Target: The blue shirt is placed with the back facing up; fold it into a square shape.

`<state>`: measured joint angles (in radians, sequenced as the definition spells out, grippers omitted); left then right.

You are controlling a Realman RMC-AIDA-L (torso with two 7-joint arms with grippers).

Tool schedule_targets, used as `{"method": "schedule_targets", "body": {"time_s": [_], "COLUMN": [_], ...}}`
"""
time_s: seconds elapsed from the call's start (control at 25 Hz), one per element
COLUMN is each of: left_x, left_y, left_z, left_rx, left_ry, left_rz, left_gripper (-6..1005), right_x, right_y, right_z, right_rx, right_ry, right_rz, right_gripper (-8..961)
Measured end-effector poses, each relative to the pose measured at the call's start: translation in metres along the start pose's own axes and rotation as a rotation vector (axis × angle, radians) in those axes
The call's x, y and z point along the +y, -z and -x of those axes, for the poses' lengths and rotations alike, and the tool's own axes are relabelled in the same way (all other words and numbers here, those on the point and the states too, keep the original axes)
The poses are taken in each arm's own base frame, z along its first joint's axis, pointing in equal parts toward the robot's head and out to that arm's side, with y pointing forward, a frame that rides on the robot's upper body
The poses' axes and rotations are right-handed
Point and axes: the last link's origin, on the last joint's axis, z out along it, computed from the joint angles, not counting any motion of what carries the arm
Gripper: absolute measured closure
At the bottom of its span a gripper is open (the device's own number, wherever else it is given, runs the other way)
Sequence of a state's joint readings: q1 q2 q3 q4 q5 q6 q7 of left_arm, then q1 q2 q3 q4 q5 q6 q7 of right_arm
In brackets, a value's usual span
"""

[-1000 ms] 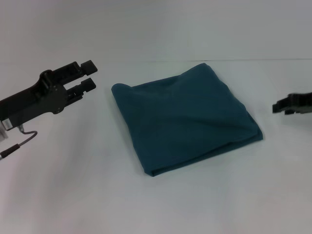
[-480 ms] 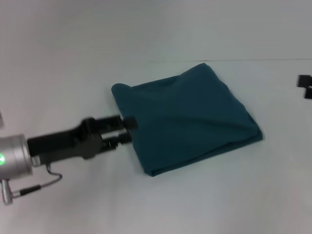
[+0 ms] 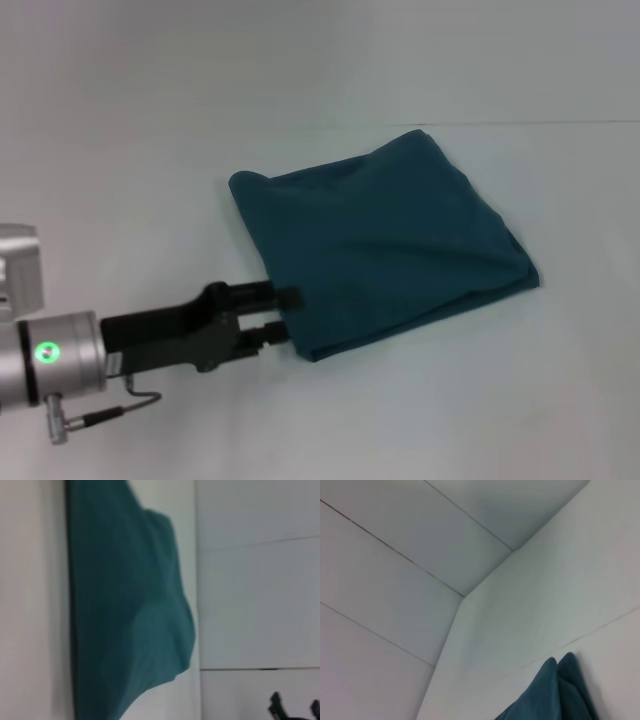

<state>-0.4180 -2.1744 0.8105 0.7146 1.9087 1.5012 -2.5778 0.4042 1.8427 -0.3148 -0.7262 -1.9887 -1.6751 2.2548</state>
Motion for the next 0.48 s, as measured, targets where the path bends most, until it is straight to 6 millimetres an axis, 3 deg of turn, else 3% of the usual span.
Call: {"method": "schedule_targets", "body": {"time_s": [0.24, 0.48], "left_x": [0.000, 0.001], "left_y": [-0.014, -0.015], "left_z": [0.004, 0.003], "left_rx": [-0.027, -0.024], "left_ry": [0.027, 0.022], "left_rz": [0.005, 0.011], "left_gripper": [402, 402], "right_x": [0.003, 0.004], "right_y": [-0.008, -0.021], "right_z": [0.007, 0.023], "right_rx": [0.013, 0.062], "right_ry": [-0.003, -0.007], "right_rz": [0.006, -0.053], "right_gripper": [75, 76]}}
